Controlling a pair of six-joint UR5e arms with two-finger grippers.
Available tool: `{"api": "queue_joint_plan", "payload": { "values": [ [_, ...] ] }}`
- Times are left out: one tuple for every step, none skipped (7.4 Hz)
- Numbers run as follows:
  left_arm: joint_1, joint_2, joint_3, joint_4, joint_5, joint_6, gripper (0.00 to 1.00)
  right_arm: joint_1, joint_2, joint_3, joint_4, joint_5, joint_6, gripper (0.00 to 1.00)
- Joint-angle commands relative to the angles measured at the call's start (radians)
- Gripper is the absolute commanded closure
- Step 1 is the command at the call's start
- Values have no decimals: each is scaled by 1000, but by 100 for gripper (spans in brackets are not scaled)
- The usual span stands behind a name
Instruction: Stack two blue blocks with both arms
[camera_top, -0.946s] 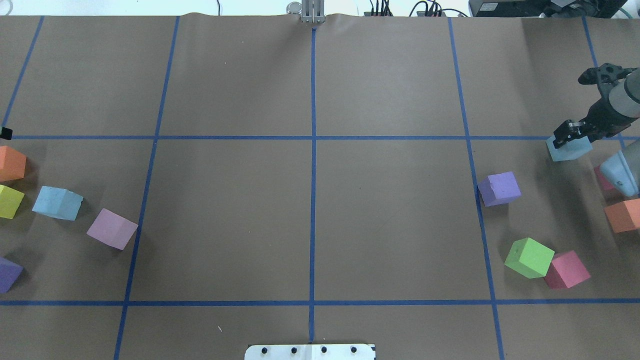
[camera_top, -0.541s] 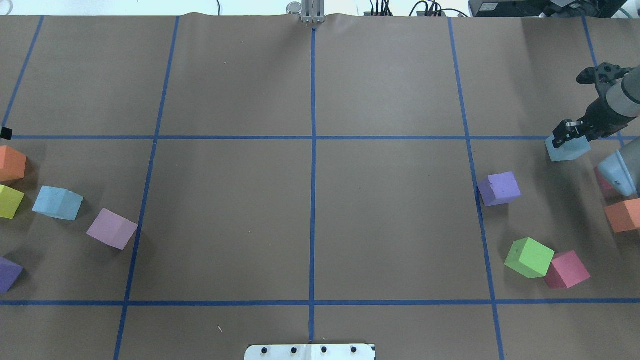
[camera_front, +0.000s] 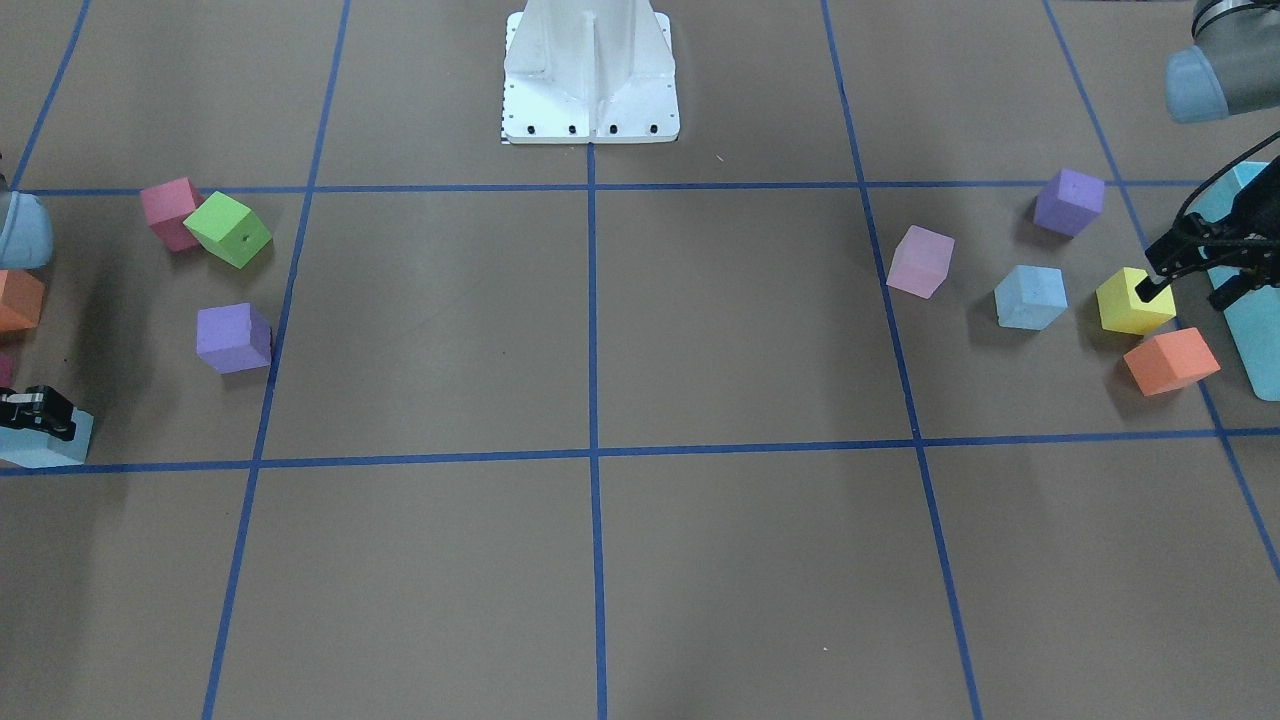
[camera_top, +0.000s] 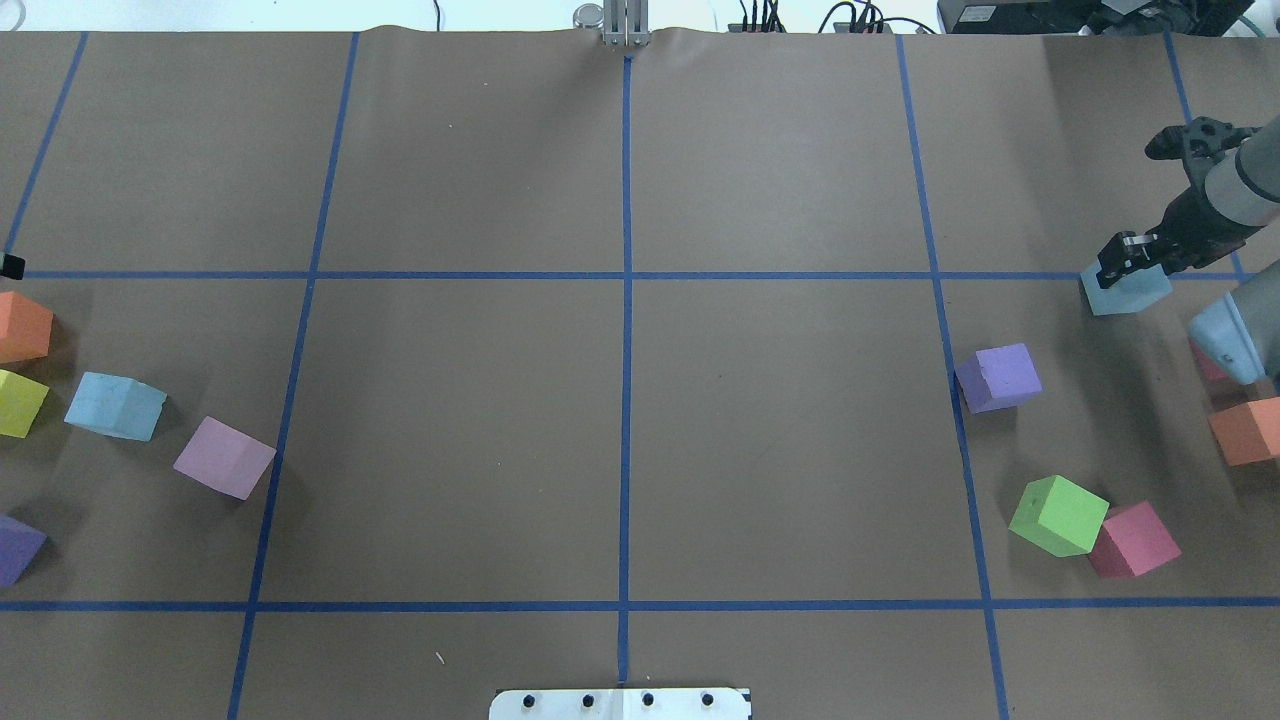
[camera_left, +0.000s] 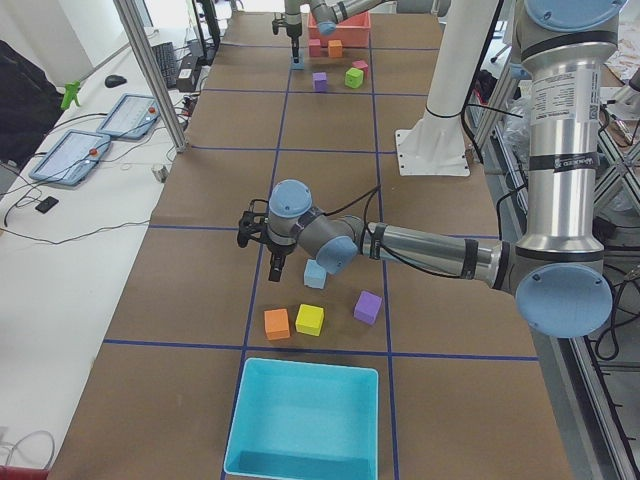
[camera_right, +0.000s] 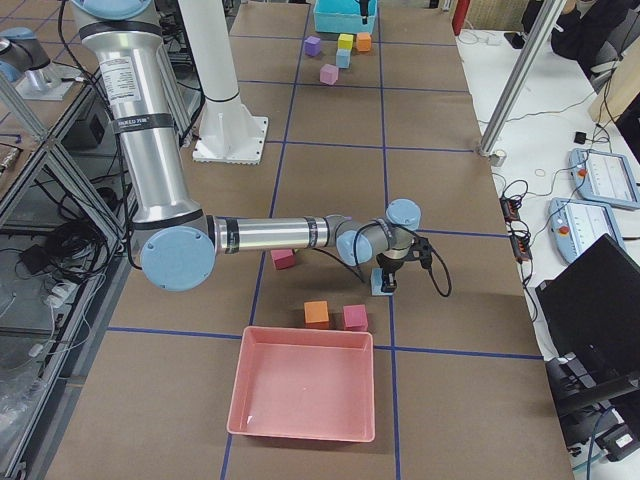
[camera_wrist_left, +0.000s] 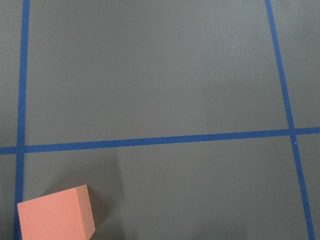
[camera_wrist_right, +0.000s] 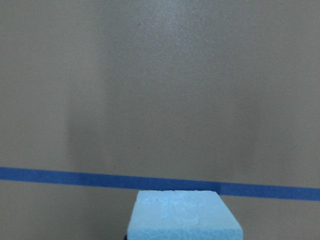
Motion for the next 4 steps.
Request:
{"api": "queue_joint_plan", "payload": {
  "values": [
    [51,0,0,0,61,-55,2,13,71,21,-24,59,65,36],
    [93,-2,-6,-2,92,-91,2,17,98,63,-90,73,84,36],
    [116,-3,-6,-2,102,-113,2,16,134,143,-203,71,126,37],
    [159,-5,-6,-9,147,-153,2,-10,143,243,-283,68,203,38]
  ]
}}
